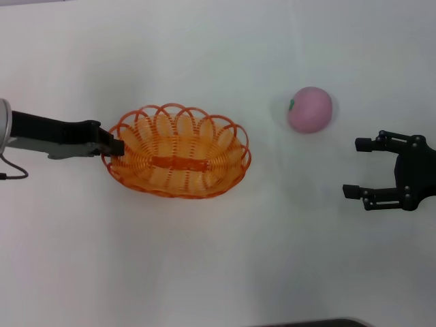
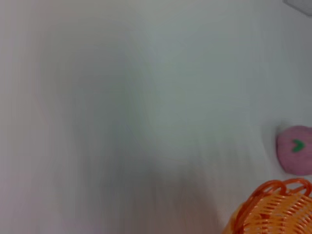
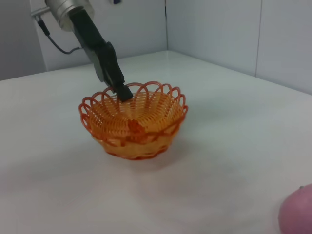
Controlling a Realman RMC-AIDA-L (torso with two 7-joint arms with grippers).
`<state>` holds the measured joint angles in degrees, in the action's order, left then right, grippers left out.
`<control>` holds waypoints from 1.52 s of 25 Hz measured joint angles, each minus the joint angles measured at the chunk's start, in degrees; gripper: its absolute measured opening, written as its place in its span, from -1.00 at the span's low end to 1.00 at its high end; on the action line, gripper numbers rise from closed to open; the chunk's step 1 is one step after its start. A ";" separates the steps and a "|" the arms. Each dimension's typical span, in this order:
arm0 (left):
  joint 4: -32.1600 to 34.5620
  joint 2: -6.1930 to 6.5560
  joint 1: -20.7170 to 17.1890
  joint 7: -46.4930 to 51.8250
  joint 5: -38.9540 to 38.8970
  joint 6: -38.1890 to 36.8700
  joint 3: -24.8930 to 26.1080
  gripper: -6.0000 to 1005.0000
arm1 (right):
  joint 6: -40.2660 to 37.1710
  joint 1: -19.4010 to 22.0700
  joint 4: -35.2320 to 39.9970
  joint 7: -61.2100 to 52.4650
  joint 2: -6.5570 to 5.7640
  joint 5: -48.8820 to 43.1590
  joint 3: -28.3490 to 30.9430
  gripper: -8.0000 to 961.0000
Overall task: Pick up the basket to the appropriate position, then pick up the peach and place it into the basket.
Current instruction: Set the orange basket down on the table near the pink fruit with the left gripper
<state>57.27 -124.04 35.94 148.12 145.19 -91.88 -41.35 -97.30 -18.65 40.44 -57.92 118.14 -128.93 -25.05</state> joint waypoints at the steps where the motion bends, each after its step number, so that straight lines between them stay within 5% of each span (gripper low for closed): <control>1: -0.11 -0.21 -1.04 0.24 -1.69 0.14 -0.15 -0.88 | 0.00 -0.02 -0.02 0.00 0.00 0.00 0.00 0.93; 15: 0.22 -0.51 -5.44 3.04 -9.03 5.67 -9.93 -0.88 | 0.19 -0.66 0.04 0.00 -0.02 -0.01 0.35 0.93; 25: 7.22 -0.59 -11.75 6.93 -14.53 8.54 -21.52 -0.88 | 0.18 -0.88 -0.02 0.00 -0.02 -0.01 0.73 0.93; 38: 7.69 -0.59 -15.20 7.58 -17.35 12.90 -27.28 -0.88 | 0.24 -1.20 -0.11 0.00 0.17 -0.01 1.32 0.93</control>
<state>64.96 -124.63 20.74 155.70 127.84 -78.98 -68.63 -97.05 -19.85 40.34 -57.92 118.31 -128.94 -23.73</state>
